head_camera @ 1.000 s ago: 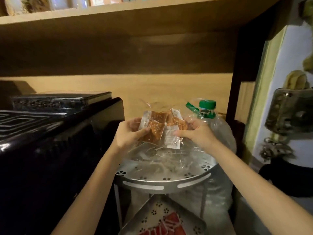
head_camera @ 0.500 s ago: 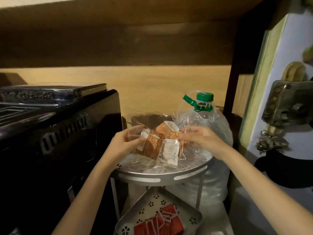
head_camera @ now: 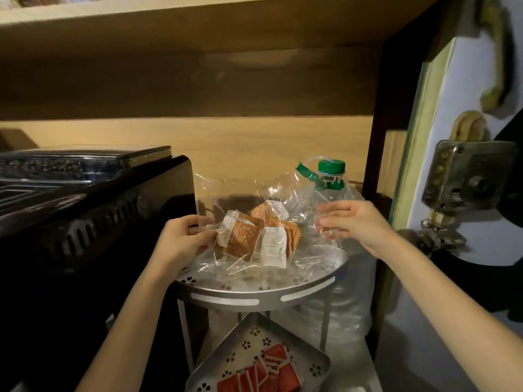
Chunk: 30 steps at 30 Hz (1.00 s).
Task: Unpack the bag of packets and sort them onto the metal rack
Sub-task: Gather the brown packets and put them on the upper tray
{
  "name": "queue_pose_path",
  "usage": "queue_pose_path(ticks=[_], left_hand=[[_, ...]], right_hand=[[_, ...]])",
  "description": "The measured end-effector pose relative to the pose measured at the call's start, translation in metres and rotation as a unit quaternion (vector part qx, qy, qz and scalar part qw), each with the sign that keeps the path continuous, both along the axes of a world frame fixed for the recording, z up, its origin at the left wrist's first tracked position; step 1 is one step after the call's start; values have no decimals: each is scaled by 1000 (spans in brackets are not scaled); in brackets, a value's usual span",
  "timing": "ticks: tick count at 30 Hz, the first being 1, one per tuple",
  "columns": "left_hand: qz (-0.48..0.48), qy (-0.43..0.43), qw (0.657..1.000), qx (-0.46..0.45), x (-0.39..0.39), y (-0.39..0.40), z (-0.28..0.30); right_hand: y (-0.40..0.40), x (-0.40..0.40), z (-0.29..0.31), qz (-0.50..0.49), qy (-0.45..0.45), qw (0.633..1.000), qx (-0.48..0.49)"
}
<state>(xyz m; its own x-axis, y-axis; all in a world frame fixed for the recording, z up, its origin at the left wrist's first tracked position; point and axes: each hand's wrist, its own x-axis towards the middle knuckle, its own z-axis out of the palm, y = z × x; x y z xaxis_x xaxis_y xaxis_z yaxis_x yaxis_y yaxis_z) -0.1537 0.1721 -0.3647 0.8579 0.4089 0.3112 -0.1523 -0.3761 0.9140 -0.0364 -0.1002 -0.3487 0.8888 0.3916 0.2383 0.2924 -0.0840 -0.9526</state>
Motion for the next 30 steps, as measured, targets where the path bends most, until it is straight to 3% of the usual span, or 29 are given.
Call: queue_pose_path(ticks=[5, 9, 12, 18, 22, 26, 30], left_hand=[[7, -76, 995, -67, 1, -2, 17], [8, -121, 992, -37, 0, -2, 32], [4, -139, 990, -33, 1, 0, 42], [22, -185, 982, -34, 3, -1, 48], [47, -145, 987, -47, 8, -2, 33], [58, -32, 998, -5, 4, -2, 8], [44, 25, 999, 16, -3, -4, -9]], right_hand=[[0, 0, 12, -48, -37, 994, 87], [2, -3, 16, -44, -47, 993, 99], [2, -2, 21, -49, -36, 983, 171], [2, -5, 22, -28, -16, 981, 189], [3, -1, 12, -44, -11, 987, 157], [2, 2, 3, -53, -4, 985, 167], [-3, 6, -5, 29, 45, 977, 208]])
